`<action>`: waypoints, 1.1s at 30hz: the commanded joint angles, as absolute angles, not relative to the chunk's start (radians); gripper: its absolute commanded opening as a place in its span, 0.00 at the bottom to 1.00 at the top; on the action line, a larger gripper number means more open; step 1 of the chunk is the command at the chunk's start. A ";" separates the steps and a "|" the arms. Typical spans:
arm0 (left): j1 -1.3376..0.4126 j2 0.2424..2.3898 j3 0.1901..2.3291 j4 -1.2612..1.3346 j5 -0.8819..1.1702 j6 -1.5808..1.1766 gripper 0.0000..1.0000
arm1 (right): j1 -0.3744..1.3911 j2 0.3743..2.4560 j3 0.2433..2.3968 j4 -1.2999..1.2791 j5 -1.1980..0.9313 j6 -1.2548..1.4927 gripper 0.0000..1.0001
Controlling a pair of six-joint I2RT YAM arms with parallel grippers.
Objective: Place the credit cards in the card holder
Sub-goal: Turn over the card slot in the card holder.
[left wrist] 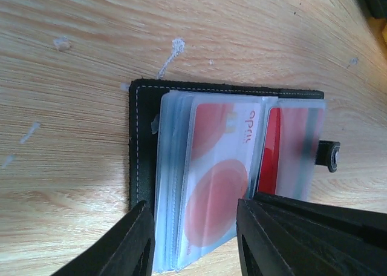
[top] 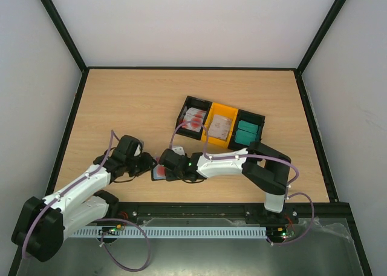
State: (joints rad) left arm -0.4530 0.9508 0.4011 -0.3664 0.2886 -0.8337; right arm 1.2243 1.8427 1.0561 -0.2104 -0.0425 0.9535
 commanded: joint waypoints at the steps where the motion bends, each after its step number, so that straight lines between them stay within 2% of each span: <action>1: -0.448 0.951 0.378 -0.328 0.339 -0.833 0.39 | 1.226 1.875 1.061 -0.212 -0.042 0.963 0.10; 16: -0.448 0.992 0.341 -0.259 0.399 -0.819 0.35 | 1.224 1.872 1.009 -0.200 -0.044 1.007 0.02; 33: -0.448 1.016 0.337 -0.225 0.416 -0.807 0.25 | 1.224 1.869 0.989 -0.181 -0.054 1.007 0.02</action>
State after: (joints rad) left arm -0.4530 1.0222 0.3420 -0.2436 0.3931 -0.8162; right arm 1.2240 1.8477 1.0241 -0.1390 -0.0498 0.9966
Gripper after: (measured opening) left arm 0.254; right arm 0.022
